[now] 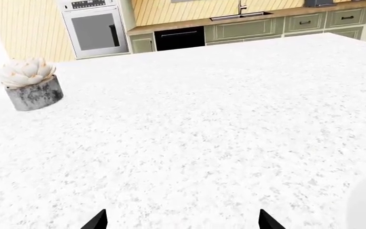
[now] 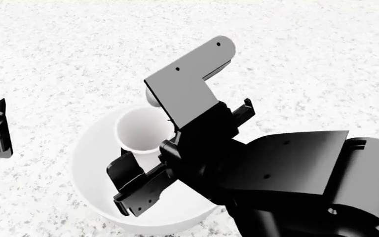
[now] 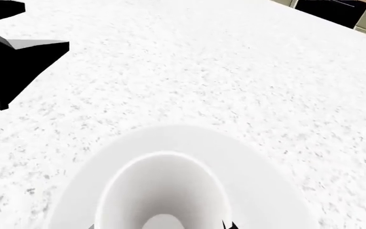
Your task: Place the cup inside the bowl on the dining table and move the bowl to any counter.
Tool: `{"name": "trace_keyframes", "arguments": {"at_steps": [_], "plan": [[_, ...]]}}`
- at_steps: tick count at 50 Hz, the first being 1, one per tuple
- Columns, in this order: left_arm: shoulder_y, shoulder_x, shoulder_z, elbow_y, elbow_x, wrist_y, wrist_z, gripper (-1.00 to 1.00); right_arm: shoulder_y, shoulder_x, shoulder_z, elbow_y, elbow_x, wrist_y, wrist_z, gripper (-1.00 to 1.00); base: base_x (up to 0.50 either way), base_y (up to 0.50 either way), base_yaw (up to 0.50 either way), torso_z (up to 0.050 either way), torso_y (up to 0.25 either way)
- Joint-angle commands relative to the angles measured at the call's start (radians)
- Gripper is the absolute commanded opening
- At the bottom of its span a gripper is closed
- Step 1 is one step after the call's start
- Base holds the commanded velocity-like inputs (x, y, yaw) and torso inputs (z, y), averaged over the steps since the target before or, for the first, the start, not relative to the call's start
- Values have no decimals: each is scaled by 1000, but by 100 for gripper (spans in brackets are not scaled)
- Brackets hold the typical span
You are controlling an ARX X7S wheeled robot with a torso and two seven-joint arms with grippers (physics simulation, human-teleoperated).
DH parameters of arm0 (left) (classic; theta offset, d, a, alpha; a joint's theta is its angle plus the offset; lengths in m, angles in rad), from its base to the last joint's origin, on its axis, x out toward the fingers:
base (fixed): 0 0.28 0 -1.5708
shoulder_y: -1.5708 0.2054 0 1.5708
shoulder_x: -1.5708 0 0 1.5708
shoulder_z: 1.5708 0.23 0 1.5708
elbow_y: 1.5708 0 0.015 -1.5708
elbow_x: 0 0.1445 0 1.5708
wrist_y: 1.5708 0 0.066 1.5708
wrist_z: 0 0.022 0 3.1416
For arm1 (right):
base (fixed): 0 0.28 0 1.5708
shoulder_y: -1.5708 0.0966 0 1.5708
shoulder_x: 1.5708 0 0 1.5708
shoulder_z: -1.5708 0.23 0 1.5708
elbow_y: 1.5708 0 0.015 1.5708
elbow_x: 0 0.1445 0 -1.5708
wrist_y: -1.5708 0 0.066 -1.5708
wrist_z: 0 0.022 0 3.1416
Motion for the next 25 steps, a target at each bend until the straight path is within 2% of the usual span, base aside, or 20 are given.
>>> {"name": "trace_keyframes", "arguments": {"at_steps": [1, 15, 25], "plan": [[8, -1, 1, -8, 0, 9, -2, 100, -5, -4, -42, 16, -27, -8, -21, 100, 0, 0, 0, 0, 0], [3, 0, 18, -18, 6, 23, 0, 100, -4, 2, -47, 17, -22, -24, -19, 100, 0, 0, 0, 0, 0], [11, -12, 11, -17, -2, 27, 6, 100, 108, 44, 40, 41, 19, -19, 21, 100, 0, 0, 0, 0, 0]]}}
